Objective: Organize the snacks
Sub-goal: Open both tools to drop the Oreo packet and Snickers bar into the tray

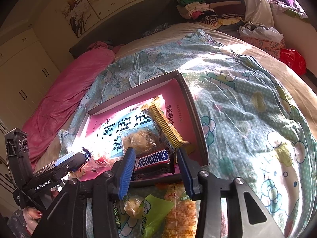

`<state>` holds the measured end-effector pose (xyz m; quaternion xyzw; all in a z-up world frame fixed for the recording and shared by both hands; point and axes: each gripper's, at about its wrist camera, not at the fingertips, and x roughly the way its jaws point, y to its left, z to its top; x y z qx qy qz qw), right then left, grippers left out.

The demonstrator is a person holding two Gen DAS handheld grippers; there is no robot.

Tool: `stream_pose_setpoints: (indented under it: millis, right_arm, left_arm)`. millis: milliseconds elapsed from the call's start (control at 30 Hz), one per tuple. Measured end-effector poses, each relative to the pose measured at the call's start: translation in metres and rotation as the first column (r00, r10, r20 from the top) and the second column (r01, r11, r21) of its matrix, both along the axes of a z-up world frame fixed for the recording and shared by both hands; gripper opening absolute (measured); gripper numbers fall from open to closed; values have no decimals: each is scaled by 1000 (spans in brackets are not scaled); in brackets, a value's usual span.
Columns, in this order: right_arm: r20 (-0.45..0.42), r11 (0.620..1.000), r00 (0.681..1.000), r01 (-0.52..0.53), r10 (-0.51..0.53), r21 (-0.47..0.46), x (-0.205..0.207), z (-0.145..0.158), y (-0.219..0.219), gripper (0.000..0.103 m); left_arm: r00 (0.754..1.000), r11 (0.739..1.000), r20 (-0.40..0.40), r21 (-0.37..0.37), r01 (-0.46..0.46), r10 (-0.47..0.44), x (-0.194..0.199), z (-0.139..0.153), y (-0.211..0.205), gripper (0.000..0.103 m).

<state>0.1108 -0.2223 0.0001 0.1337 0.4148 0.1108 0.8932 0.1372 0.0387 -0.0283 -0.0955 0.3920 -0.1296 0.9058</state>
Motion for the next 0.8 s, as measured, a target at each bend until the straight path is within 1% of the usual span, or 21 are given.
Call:
stream_pose_setpoints:
  millis: [167,433,567,800]
  right_arm:
    - [2,1000,1000,4,-4,-4,-1,2,0,48]
    - [15,1000,1000,18,-17,-16,-3,8,-3,49]
    - [28,999,999,21,-20,-26,-5,13,-5,54]
    - [46,999,999,12,-10,-43,-9,21,-2,55]
  left_arm:
    - [1000,1000,14,-3,-2,2,-3,6,1,78]
    - [999,999,45,-17,-26,27,-7,17,11,79]
    - [997,999,62,-30,-37,39,-10,23,17,79]
    - [996,998,76,-38,-45,48,-16,29,23,79]
